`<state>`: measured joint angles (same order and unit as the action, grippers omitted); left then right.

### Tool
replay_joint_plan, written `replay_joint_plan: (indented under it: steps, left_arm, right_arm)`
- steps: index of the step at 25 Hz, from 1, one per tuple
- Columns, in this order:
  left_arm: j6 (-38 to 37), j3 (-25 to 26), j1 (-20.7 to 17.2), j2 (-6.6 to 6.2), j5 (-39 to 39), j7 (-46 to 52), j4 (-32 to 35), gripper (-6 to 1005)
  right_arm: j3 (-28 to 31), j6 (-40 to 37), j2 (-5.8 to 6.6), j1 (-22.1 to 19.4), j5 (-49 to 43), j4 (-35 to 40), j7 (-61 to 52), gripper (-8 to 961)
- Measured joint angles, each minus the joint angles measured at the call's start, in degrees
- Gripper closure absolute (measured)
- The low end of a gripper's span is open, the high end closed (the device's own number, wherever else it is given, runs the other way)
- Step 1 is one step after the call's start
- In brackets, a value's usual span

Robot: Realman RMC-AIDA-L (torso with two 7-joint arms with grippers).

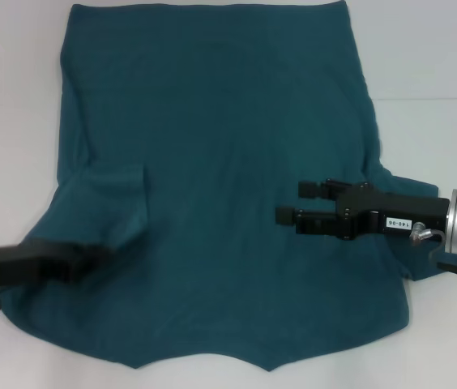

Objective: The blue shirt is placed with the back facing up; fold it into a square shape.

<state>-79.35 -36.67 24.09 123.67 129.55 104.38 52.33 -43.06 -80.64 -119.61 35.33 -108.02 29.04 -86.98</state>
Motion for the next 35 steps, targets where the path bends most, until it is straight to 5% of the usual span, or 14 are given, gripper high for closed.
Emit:
replay_joint_plan:
  steps: [4,9,14,19,27,35]
  left_arm:
    - [-2.48,0.07,0.42,-0.12,2.18,-0.55,0.42,899]
    - [-2.97,0.52,0.56,-0.17,0.69,-0.61,1.10,717]
    - [-2.54,1.82,0.61,-0.19,-4.58,-0.94,1.06,489]
    - [-2.73,2.34,0.61,-0.17,-11.97,-4.69,-0.99,385]
    - [-2.33,1.54,1.59,0.11,-14.26,-13.10,-4.86,207]
    - [-3.52,-4.60,1.48,0.41,-13.79,-25.13,-6.02,125]
  right_arm:
    - [0.00,0.10,0.00,0.03,0.00,0.17,-0.01,131]
    - [0.00,0.14,0.00,0.13,0.00,0.28,-0.04,133]
    - [0.17,0.14,0.08,-0.12,0.00,0.37,-0.73,134]
    - [1.80,0.14,0.78,-0.77,0.05,0.52,-3.46,136]
    - [4.54,0.93,2.81,-4.19,-0.23,3.33,-12.43,139]
    - [4.52,3.88,6.81,-7.00,-2.29,4.73,-25.13,142]
